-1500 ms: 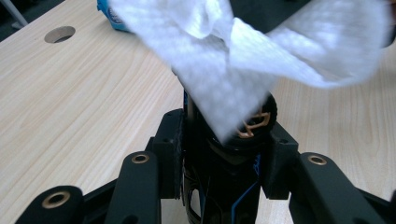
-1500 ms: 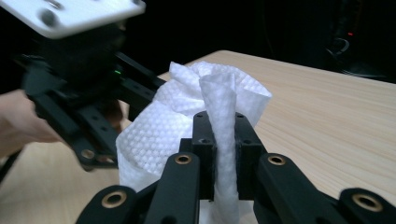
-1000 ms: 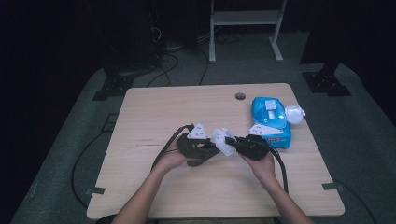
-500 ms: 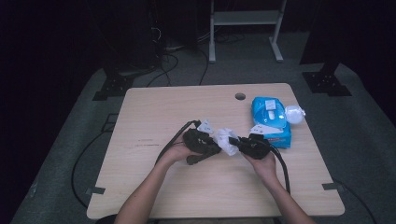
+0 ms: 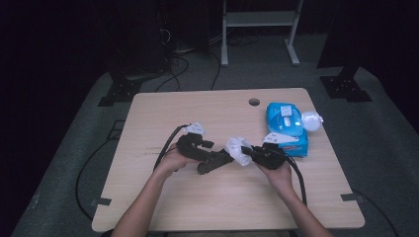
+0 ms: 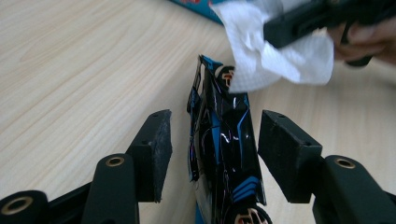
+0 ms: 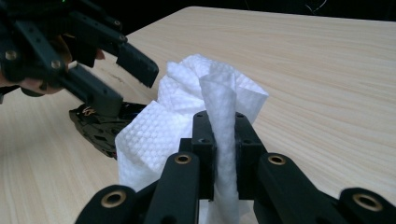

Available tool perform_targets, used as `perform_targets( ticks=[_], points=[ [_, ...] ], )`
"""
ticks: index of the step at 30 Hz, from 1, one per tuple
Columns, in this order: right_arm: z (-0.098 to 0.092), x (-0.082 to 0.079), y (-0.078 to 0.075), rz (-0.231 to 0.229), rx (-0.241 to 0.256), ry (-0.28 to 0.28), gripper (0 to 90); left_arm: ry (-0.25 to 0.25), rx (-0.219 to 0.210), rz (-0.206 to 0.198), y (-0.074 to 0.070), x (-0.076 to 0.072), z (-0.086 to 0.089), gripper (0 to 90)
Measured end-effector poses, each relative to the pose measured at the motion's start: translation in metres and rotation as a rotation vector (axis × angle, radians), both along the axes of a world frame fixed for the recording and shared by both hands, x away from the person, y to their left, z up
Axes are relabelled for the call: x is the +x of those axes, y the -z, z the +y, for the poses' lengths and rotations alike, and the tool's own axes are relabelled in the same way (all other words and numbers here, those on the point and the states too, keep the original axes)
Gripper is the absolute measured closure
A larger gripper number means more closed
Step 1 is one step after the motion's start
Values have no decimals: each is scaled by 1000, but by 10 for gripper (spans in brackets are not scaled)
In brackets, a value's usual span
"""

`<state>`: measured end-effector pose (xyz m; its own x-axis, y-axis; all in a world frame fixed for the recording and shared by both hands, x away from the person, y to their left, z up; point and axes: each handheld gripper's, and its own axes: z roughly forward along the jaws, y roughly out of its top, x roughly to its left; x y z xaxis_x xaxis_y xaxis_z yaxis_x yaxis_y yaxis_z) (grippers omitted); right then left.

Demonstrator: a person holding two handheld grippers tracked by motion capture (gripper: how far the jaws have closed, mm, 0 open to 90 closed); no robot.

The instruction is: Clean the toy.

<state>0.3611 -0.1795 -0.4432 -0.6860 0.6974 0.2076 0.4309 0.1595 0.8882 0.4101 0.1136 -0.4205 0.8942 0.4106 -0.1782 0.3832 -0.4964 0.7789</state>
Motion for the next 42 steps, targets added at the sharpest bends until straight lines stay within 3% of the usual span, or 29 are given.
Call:
perform_targets(
  ticks=[3,11,16,24,29,34,40,42],
  points=[
    [2,-1,-1,-2,-5,-7,817,-25,-39,12,-1,1,7,427],
    [2,-2,-1,-6,-5,-12,815,-32,6,39,8,2,5,392],
    [2,-2,-2,-6,-7,-12,815,-41,-27,61,14,4,5,388],
    [0,-2,-4,-11,-22,-13,815,-33,31,-25,8,-8,-3,401],
    [-1,-4,-5,-8,-36,-19,816,-26,34,-68,8,-18,-8,411],
    [0,-6,-5,-16,-70,-30,815,-10,39,-89,8,-25,-14,413],
    [-6,-7,-4,-10,-77,-23,815,9,57,-109,10,-35,-27,397],
    [-8,-8,-3,-8,-83,-21,815,19,95,-117,13,-38,-32,389]
  ],
)
